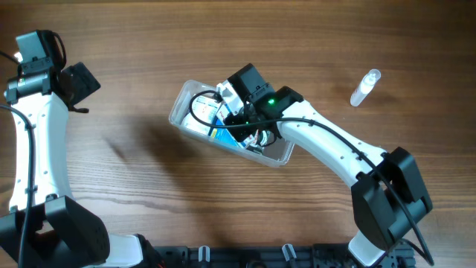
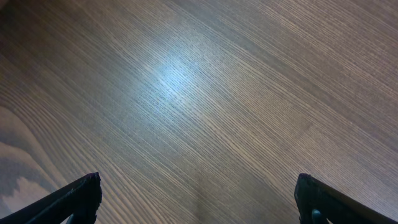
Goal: Pack container
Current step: 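Lower the Panadol box into the container, pushing it down among the items, then press the Panadol box flat in the container and open the right gripper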
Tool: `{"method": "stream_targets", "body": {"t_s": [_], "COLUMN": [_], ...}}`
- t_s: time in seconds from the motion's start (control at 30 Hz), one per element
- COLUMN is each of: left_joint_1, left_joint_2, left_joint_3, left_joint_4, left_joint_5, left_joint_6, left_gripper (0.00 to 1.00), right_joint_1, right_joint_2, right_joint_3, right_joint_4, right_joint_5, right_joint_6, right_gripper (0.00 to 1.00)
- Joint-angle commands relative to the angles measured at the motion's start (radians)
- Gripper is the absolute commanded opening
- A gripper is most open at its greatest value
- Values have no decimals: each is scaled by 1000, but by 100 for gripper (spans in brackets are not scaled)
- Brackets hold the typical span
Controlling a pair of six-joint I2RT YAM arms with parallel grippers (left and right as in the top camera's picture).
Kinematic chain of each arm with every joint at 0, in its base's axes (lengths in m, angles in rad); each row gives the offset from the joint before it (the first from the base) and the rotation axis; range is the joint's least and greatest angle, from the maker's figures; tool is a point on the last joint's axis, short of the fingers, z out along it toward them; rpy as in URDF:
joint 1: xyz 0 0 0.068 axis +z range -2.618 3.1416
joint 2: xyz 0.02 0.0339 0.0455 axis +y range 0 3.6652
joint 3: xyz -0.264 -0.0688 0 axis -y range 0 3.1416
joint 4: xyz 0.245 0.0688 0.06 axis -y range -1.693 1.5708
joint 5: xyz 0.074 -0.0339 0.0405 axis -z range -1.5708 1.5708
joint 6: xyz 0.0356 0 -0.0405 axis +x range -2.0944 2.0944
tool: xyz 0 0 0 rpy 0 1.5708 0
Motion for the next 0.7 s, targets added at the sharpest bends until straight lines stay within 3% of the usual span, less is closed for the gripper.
{"method": "stream_targets", "body": {"t_s": [0.0, 0.23, 0.37, 0.57, 0.67], "left_joint_1": [2, 2, 2, 2, 2], "left_joint_2": [-18, -17, -18, -18, -17], "left_joint_3": [6, 6, 6, 6, 6], "left_joint_4": [2, 3, 2, 2, 3], "left_joint_5": [-13, -13, -13, -13, -13], "left_joint_6": [2, 2, 2, 2, 2], "left_gripper": [100, 100, 100, 100, 100], "right_joint_1": [-3, -3, -4, -39, -89], "right_joint_2": [-23, -23, -35, -185, -279], "right_joint_3": [-1, -1, 0, 19, 19], "right_joint_4": [-3, -17, -61, -114, -223], "right_joint_5": [1, 39, 184, 206, 192], "right_joint_6": [-14, -14, 4, 94, 182], "right_gripper": [4, 4, 4, 4, 4]}}
